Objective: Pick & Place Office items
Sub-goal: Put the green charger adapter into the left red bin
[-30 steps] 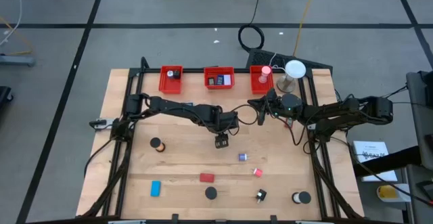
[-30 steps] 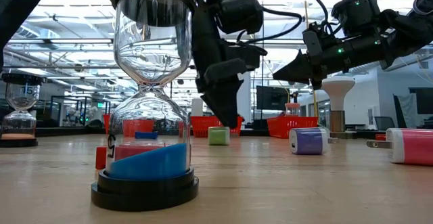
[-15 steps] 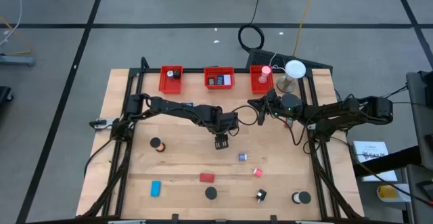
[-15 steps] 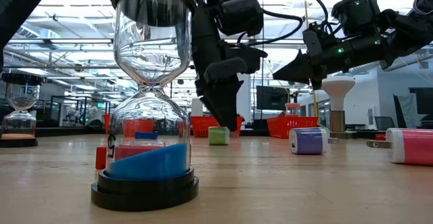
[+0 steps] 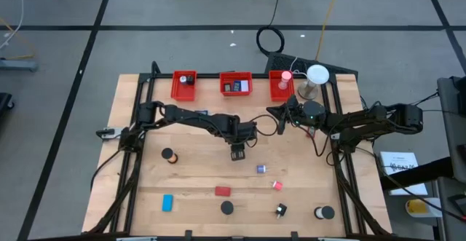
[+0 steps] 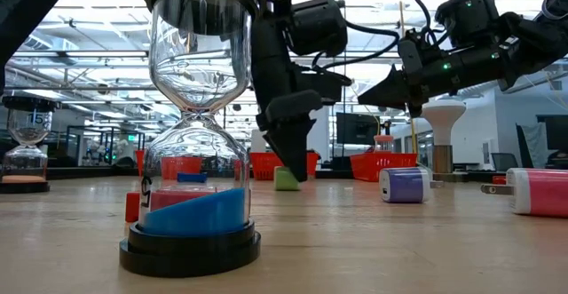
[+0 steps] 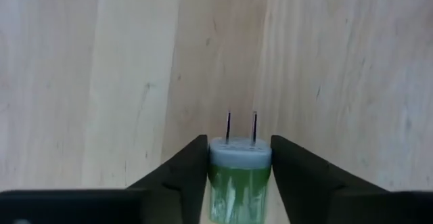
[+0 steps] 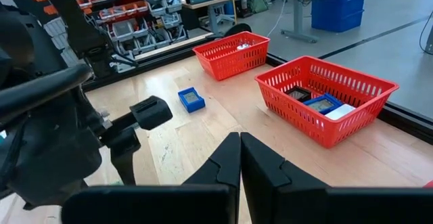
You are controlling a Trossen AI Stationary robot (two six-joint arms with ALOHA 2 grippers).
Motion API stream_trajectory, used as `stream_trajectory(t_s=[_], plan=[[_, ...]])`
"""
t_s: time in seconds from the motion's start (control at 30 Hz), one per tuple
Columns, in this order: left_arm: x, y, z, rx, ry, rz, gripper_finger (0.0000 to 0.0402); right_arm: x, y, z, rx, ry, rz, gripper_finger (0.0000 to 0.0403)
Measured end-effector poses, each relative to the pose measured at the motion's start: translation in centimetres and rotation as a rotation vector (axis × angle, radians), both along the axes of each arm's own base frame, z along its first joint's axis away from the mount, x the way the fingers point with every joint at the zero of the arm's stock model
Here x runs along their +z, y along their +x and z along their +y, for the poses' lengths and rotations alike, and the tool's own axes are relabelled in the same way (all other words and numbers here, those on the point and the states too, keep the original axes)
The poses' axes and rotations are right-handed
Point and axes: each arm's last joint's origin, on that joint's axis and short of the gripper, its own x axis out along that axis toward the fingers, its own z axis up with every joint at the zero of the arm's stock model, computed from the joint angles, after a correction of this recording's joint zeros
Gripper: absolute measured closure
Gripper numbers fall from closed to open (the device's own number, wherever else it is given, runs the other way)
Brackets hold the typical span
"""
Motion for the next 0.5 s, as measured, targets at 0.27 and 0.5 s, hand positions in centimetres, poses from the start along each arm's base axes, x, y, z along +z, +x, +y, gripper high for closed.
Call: stream_trajectory(t_s=[0.27,0.5], plan=[[0.5,0.4,0.2,0.061,0.069,-0.061,0.0276,0.0,0.0,0.0,0.0,0.0,0.001,0.0399],[2.0,1.1,-0.1,0.159,0.104,-0.342,0.0276,0.0,0.0,0.0,0.0,0.0,0.001,0.0399]])
